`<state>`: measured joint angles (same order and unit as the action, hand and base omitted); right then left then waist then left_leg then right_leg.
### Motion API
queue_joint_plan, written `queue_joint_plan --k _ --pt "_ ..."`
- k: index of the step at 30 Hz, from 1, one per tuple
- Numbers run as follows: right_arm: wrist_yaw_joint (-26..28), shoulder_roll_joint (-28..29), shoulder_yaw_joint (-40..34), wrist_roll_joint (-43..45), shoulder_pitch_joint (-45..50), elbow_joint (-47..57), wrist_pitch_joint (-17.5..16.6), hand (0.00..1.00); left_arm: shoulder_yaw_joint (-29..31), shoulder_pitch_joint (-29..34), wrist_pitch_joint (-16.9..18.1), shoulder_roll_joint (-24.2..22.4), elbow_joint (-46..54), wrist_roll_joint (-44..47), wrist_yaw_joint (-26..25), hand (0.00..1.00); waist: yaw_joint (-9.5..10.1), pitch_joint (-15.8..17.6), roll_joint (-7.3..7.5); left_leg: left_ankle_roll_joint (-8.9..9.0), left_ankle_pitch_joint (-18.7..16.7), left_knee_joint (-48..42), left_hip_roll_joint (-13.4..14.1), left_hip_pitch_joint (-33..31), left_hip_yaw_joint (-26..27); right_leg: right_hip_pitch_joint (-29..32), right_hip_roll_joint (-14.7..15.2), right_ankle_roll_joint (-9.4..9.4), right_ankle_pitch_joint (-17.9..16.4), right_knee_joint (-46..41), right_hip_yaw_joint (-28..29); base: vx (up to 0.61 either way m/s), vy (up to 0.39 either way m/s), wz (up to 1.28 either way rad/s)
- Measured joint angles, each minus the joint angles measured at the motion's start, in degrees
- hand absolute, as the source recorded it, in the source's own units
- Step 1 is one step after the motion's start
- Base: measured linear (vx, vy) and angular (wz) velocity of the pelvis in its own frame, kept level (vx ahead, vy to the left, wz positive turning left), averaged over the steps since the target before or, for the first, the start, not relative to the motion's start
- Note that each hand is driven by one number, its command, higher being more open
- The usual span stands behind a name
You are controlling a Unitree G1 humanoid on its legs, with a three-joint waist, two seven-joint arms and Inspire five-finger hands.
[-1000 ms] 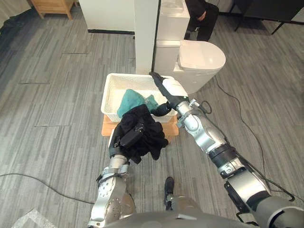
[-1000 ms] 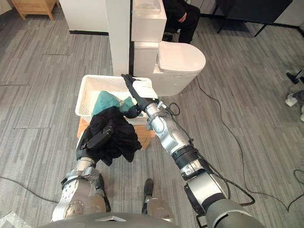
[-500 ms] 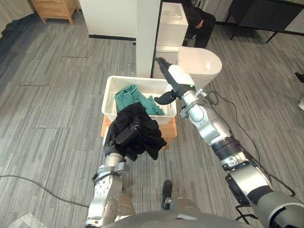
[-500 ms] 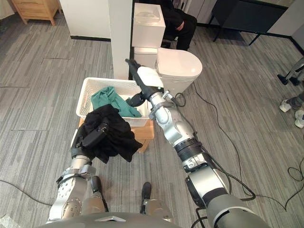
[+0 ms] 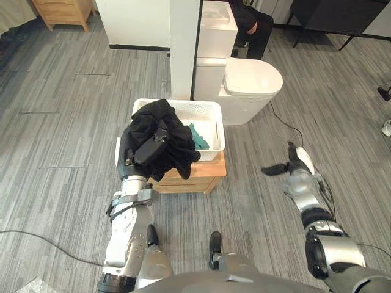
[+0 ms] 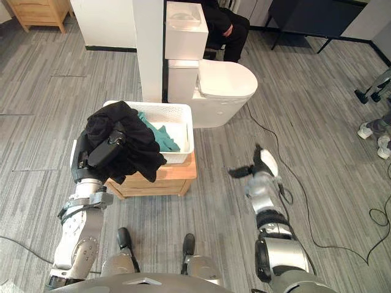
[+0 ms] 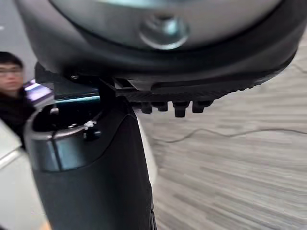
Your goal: Tidy up the quilt and then pick up the clothes from the bed and put them into the laundry hamper
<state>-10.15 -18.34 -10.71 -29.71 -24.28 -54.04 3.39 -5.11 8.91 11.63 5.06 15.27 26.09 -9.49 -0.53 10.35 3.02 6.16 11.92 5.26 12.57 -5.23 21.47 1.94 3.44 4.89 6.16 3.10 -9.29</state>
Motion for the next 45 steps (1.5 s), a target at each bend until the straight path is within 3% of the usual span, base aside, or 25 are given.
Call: queue_joint_plan --k 4,8,11,18,23,29,30,31,33,34,37,41,45 --pt "0.0 0.1 -1.1 3.3 4.8 -0.6 -0.3 1.0 2.8 -0.6 0.9 0.0 0.0 0.0 -1.2 0.0 -1.27 -0.4 -0.71 -0.41 -0.4 0.0 -0.1 0.3 0.3 -0.2 0.1 0.01 0.0 0.0 0.0 0.0 0.0 0.0" --pt "0.0 0.5 -3.0 4.3 10.2 -3.2 -0.7 1.0 4.3 -0.8 1.0 0.0 0.0 -4.3 -2.5 0.0 -1.1 -0.6 -1.14 -0.42 -0.5 0.0 -0.1 0.5 0.4 -0.4 0.1 0.04 -0.1 0.1 0.0 0.0 0.0 -0.01" --pt "0.1 2.6 -4.2 4.2 15.9 -4.8 -1.0 1.0 6.8 -0.7 1.0 0.1 -0.2 -11.0 -4.3 0.0 -1.27 -0.6 -1.14 -0.55 -0.6 0.0 -0.4 0.7 0.4 -0.7 0.3 0.21 -0.2 0.2 0.0 0.0 0.0 0.0" --pt "0.7 8.0 -7.3 4.1 24.6 -9.8 -1.2 1.0 11.0 -0.6 1.0 0.5 -3.8 -15.6 -5.5 0.0 -1.6 -0.6 -1.13 -1.01 -0.9 0.0 -1.5 1.3 0.4 -1.4 1.4 0.76 -0.6 0.4 0.1 0.0 0.002 0.0" --pt "1.0 10.8 -7.9 4.1 27.4 -10.4 -1.1 1.0 11.8 0.7 0.8 0.4 -7.9 -20.0 -7.0 0.0 -2.71 -0.7 -1.06 -1.72 -1.3 0.0 -3.1 1.8 -0.1 -1.9 2.6 2.32 -1.8 -0.8 0.0 -0.01 0.022 0.11" --pt "1.0 12.2 -7.8 4.2 27.9 -10.3 -1.3 1.0 11.7 0.8 0.7 0.4 -10.5 -22.6 -7.7 0.0 -2.71 -0.6 -0.91 -3.05 -2.2 0.0 -5.5 1.6 0.2 -0.9 4.7 3.42 -3.2 -2.2 1.6 0.03 0.049 0.04" --pt "1.0 12.0 -7.8 4.1 28.2 -10.2 -1.5 1.0 12.9 -0.1 -0.6 1.2 -10.6 -23.2 -7.4 0.0 -2.8 -1.0 -0.88 -2.88 -2.7 0.0 -6.0 1.6 0.7 -0.4 5.6 3.5 -3.2 -1.4 2.4 0.04 0.043 -0.05" --pt "1.1 11.9 -7.5 4.2 28.2 -10.0 -1.5 1.0 14.1 -1.5 -2.3 3.3 -10.7 -24.3 -6.5 0.0 -2.8 -1.3 -0.63 -2.94 -2.7 -0.6 -6.3 1.4 1.6 -0.5 6.0 3.59 -3.1 -0.3 3.0 0.08 0.048 -0.26" --pt "3.2 10.5 -6.8 4.2 31.4 -5.4 -2.7 1.0 16.7 -17.2 -4.3 16.0 -22.8 -23.3 -6.7 0.0 -2.52 -1.7 -1.33 -3.85 -3.7 -0.1 -6.6 1.5 3.6 -1.1 6.0 4.71 -2.4 1.2 4.7 0.06 0.011 -0.16" --pt "3.4 10.5 -6.7 4.2 32.0 -4.8 -3.0 1.0 15.6 -29.6 -4.5 24.1 -34.5 -22.5 -7.2 0.0 -3.37 -1.9 -1.08 -4.16 -3.4 -0.1 -6.9 1.1 4.0 -0.8 6.3 4.7 -2.4 0.4 5.2 0.01 0.006 0.16" --pt "3.3 11.3 -6.8 4.2 32.1 -5.9 -2.7 1.0 14.0 -44.2 -5.3 34.9 -42.2 -22.0 -9.0 0.0 -6.2 -2.6 0.27 -4.53 -3.3 -0.1 -7.9 0.5 4.1 1.0 7.1 4.07 -2.3 -1.3 6.5 0.06 0.04 -0.03" --pt "3.4 12.5 -7.8 4.5 32.2 -10.2 -2.3 1.0 13.4 -47.4 -3.8 34.9 -39.9 -22.1 -8.8 0.0 -6.43 -2.6 -0.21 -4.77 -3.2 0.0 -8.0 0.7 4.1 0.9 7.1 3.78 -2.4 -1.5 6.4 0.09 -0.017 -0.01" --pt "3.5 12.5 -10.2 6.0 32.0 -10.3 -2.3 1.0 9.6 -48.7 -4.7 33.2 -46.0 -22.0 -7.4 0.0 -6.98 -2.5 -0.31 -4.05 -3.0 0.0 -7.1 0.3 4.1 1.7 5.9 2.78 -3.0 -2.1 6.5 0.02 -0.048 -0.03"
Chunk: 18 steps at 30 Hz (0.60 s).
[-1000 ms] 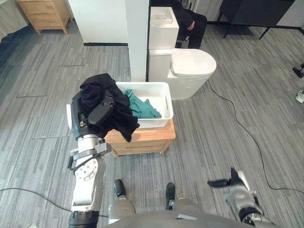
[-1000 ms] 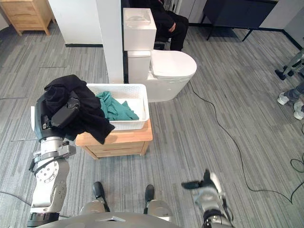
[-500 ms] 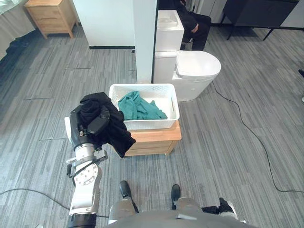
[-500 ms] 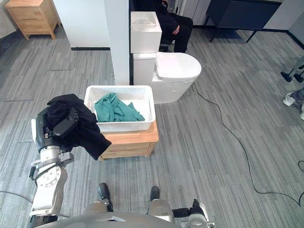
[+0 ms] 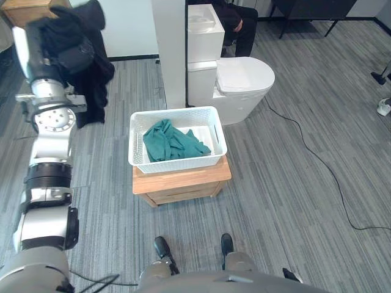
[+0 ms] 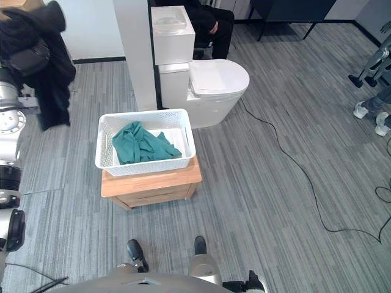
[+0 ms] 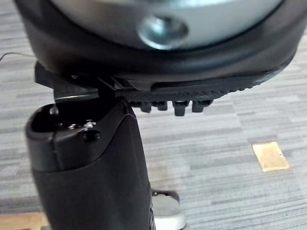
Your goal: Tidy up the quilt and then pick up the clothes from the bed and put them into the laundry hamper
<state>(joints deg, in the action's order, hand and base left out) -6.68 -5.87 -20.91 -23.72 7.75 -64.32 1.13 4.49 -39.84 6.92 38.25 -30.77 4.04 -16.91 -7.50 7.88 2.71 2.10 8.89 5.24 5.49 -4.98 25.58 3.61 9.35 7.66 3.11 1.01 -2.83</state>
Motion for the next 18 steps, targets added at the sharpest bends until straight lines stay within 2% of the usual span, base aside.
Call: queue_joint_plan --k 6,11,18 --pt "0.1 0.0 -1.2 1.9 -0.9 -0.1 -0.1 1.0 -1.3 -0.5 -1.1 -1.4 -3.6 0.3 0.8 0.0 -0.56 1.4 0.31 0.26 0.2 0.0 0.8 -1.7 0.9 2.7 -0.8 -0.38 -0.2 -0.3 1.1 -0.03 -0.026 -0.1" --pt "0.1 0.1 -2.9 2.1 -0.9 -0.2 0.7 1.0 -1.3 -0.5 -1.2 -2.7 -3.9 0.5 1.4 0.0 -0.6 2.5 1.17 0.41 0.4 0.0 1.0 -1.6 1.4 3.2 -1.0 -0.3 0.0 -0.9 1.6 0.02 -0.018 -0.06" --pt "0.2 0.1 -3.3 2.2 -1.9 -0.2 0.0 1.0 -1.4 0.0 -1.2 -5.3 -3.9 -0.1 2.3 0.0 -0.7 4.2 0.81 0.5 0.4 0.0 1.1 -1.3 1.7 3.1 -1.1 -0.79 -0.3 -1.0 1.8 -0.01 -0.003 -0.02"
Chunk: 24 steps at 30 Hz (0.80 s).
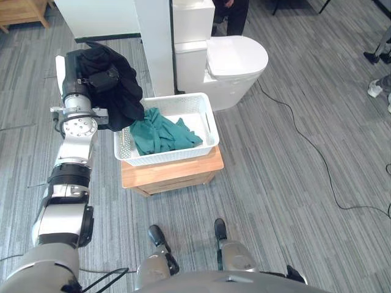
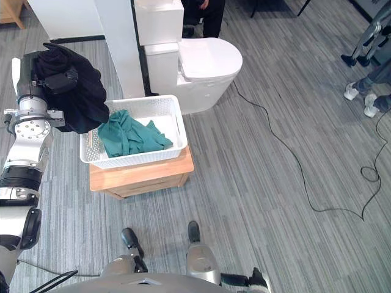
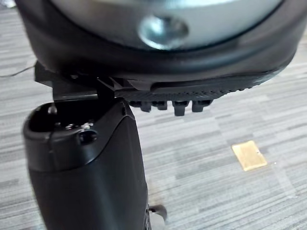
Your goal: Tidy up the quilt and then pick up the clothes from the bed and put them into the laundry hamper
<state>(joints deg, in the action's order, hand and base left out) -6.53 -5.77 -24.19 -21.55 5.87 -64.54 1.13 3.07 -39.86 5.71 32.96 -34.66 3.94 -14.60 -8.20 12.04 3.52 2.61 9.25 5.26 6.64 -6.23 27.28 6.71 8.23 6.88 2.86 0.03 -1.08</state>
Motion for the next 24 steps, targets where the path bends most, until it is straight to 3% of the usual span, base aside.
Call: queue_joint_plan --k 9,10,17,24 --pt "0.1 0.3 0.2 0.0 -0.5 0.4 -0.5 1.0 -1.7 6.9 -0.2 -2.8 -0.5 -2.9 2.3 0.0 -0.11 2.7 -0.15 0.56 -1.2 -0.1 0.1 1.1 2.4 0.1 -0.1 -0.55 -0.3 0.4 1.3 0.02 -0.01 -0.11" --pt "0.1 0.6 0.2 0.0 -0.5 0.4 -0.5 1.0 -2.2 7.2 -0.6 -3.3 -1.5 -3.9 2.7 1.0 -0.1 2.8 -0.22 0.66 -1.2 -0.1 0.1 1.3 2.5 0.0 -0.1 -0.57 -0.3 0.5 1.5 0.09 -0.022 -0.11" --pt "1.0 1.7 1.8 0.1 -0.6 2.3 -0.7 1.0 -2.1 8.2 -1.1 -4.4 -2.2 -4.7 2.9 1.0 -1.11 3.8 -0.49 1.3 -1.7 -0.1 0.3 2.8 4.0 -0.6 -0.4 -0.32 -0.2 0.5 3.0 0.06 -0.023 -0.13" --pt "1.0 1.7 1.9 2.4 -0.4 3.3 -0.6 1.0 -1.5 8.2 -1.1 -9.6 -1.6 -4.0 3.0 1.0 -1.4 4.3 -1.25 1.71 -2.0 0.0 1.1 3.4 4.6 -0.1 -0.9 -0.22 -0.1 -0.8 3.8 -0.02 -0.009 -0.07"
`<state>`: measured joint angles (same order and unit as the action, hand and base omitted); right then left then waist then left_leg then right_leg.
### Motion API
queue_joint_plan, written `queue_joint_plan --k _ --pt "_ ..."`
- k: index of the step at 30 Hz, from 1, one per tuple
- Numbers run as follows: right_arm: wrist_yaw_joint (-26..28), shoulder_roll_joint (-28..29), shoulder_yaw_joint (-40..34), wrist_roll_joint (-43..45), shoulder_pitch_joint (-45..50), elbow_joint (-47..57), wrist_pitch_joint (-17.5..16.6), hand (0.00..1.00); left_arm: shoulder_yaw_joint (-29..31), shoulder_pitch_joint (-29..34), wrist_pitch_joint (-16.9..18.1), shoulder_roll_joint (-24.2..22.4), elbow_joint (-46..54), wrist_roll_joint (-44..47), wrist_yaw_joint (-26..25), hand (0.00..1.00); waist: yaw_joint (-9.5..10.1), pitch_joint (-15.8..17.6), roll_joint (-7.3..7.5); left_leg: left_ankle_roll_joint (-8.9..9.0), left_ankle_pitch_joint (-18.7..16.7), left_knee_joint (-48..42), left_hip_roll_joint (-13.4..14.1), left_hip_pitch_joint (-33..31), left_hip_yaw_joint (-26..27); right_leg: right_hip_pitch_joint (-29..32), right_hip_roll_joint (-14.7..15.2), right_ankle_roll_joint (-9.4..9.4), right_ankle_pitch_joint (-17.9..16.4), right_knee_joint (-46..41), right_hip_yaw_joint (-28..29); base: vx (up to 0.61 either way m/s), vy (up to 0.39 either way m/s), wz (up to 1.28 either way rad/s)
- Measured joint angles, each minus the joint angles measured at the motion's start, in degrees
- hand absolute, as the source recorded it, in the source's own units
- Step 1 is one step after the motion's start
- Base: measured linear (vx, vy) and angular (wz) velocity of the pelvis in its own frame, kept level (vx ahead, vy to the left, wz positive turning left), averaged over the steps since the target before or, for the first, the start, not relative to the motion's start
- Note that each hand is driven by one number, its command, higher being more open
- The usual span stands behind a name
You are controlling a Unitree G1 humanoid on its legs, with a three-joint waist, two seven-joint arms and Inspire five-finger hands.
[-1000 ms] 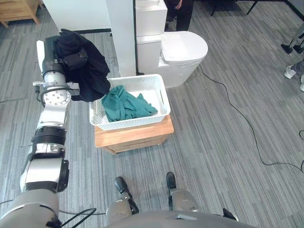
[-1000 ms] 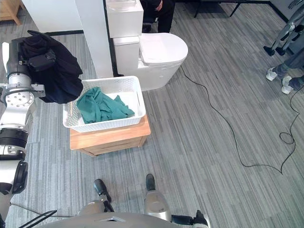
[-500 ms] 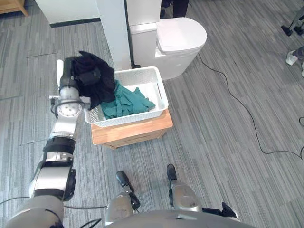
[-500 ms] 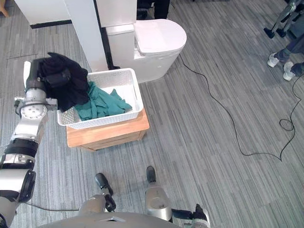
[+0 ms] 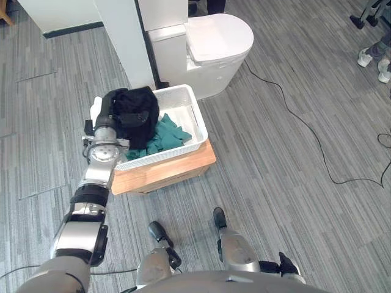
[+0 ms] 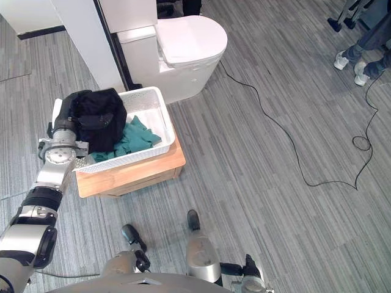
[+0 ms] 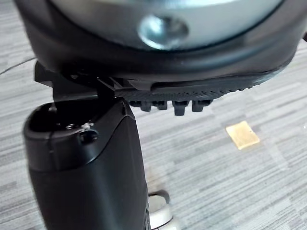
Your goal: Tidy up the quilt and then pick up the clothes from the bed and put them into the laundry hamper
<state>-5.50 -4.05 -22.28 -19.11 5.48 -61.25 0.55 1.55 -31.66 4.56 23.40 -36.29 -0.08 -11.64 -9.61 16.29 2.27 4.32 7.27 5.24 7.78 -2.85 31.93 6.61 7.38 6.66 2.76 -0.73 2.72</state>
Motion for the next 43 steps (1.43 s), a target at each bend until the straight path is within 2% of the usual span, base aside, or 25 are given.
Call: queue_joint_plan --k 3,7,12,17,22,25,29,32,33,35,38,40,41,43 --pt "0.0 0.0 0.8 0.4 0.2 0.3 0.0 1.0 -0.1 0.7 0.0 -1.0 4.5 0.0 0.1 1.0 -0.11 0.3 -0.56 0.34 -0.1 0.0 0.6 0.0 -0.2 0.0 -0.2 0.01 0.0 -0.2 -0.3 -0.05 -0.021 0.03" --pt "0.0 0.0 2.2 2.6 0.7 0.2 0.0 1.0 -0.3 2.0 0.8 -2.5 18.0 3.1 -0.6 1.0 -0.06 0.2 -0.74 0.48 0.6 0.0 0.6 -0.1 -2.5 -1.4 -0.3 -0.58 -0.5 -0.1 -2.6 -0.02 -0.012 0.24" --pt "0.2 -0.2 2.5 2.7 0.8 -0.6 0.1 1.0 -0.8 2.9 2.5 -3.0 24.1 4.9 -1.6 1.0 0.14 -0.1 -1.09 -0.06 1.5 0.0 0.5 0.0 -4.2 -2.7 -0.3 -0.48 -0.4 0.2 -4.3 0.02 -0.009 0.2" --pt "0.4 -0.3 2.4 4.0 1.0 -2.3 0.2 1.0 -0.8 5.7 2.8 -6.2 30.0 5.0 -2.2 1.0 1.03 -0.9 -1.49 -0.09 1.8 0.0 0.5 0.0 -5.6 -3.9 -0.4 -0.45 -0.4 0.8 -5.7 0.01 -0.006 0.13" --pt "1.2 -0.3 1.4 4.9 2.3 -3.2 0.4 1.0 -0.7 13.9 5.5 -9.8 33.0 11.8 -0.4 1.0 1.6 -2.4 -1.91 -0.1 1.8 0.0 0.5 1.6 -6.6 -6.0 -0.5 -0.78 -0.9 0.8 -6.9 0.01 -0.007 0.1" --pt "1.3 -0.5 1.4 4.8 2.8 -3.1 1.1 1.0 -0.7 26.1 5.7 -13.7 34.6 17.8 3.4 1.0 2.14 -3.3 -2.04 0.39 1.2 0.0 0.6 2.4 -7.1 -6.8 -0.6 -1.14 -1.9 0.6 -7.6 -0.04 0.001 0.12" --pt "1.4 -0.4 2.2 4.8 3.6 -2.8 2.0 1.0 -2.2 40.6 4.7 -17.0 31.4 21.0 7.3 1.0 4.13 -4.2 -1.59 0.19 1.0 0.0 0.7 2.3 -6.9 -6.8 -0.6 -0.83 -2.6 0.6 -7.9 -0.01 0.001 0.05" --pt "-0.3 0.1 6.0 4.9 5.8 2.7 2.9 1.0 -3.1 49.2 2.1 -17.8 25.8 24.5 9.0 1.0 5.08 -5.3 -0.49 0.05 0.5 0.0 0.8 2.9 -5.5 -6.9 -0.5 -0.78 -2.7 0.6 -7.3 0.05 -0.002 -0.08" --pt "-0.3 0.2 6.1 4.9 5.9 2.9 2.9 1.0 -3.1 49.3 2.0 -17.9 25.6 24.6 9.0 1.0 5.09 -5.3 -0.46 0.07 0.5 0.0 0.8 2.9 -5.5 -6.9 -0.5 -0.78 -2.7 0.6 -7.3 0.06 -0.004 -0.39" --pt "-2.5 2.5 9.5 8.7 7.9 14.6 2.8 1.0 -1.6 56.4 -0.9 -19.5 20.2 24.1 9.6 1.0 5.39 -7.4 1.42 0.71 -0.4 0.0 1.6 4.5 -0.9 -6.5 -0.3 -0.36 -1.9 0.4 -5.8 0.08 0.002 -0.73" --pt "-3.3 5.3 13.0 11.8 8.2 22.9 1.0 1.0 -0.4 56.6 -2.7 -21.1 12.5 19.5 10.6 1.0 5.73 -9.5 2.18 1.13 -1.1 0.0 2.5 5.9 1.2 -6.6 -0.3 0.09 -1.3 0.1 -5.8 0.05 -0.008 -0.42" --pt "-3.7 6.7 14.7 13.5 7.1 25.1 0.0 1.0 1.8 53.6 -2.3 -21.4 7.9 16.3 11.3 1.0 6.62 -9.6 1.84 1.63 -0.9 0.0 2.8 7.6 1.5 -7.9 -0.6 -0.79 -2.0 -0.1 -5.9 0.03 -0.018 -0.02" --pt "-4.0 7.1 16.0 13.9 6.0 25.2 -0.2 1.0 3.2 51.4 -2.0 -21.6 3.1 14.9 11.1 1.0 6.88 -10.2 0.92 1.92 -1.1 0.0 2.9 8.5 1.6 -8.5 -0.7 -1.22 -2.3 -0.1 -6.1 0.0 0.0 0.0" --pt "-4.0 7.2 17.3 15.1 4.8 24.9 -0.6 1.0 5.9 48.3 -2.0 -22.1 -5.1 13.1 10.6 1.0 7.34 -10.9 0.31 2.32 -1.4 0.0 2.9 9.8 2.1 -9.4 -0.6 -1.48 -2.9 -0.1 -6.1 0.02 -0.004 -0.07"
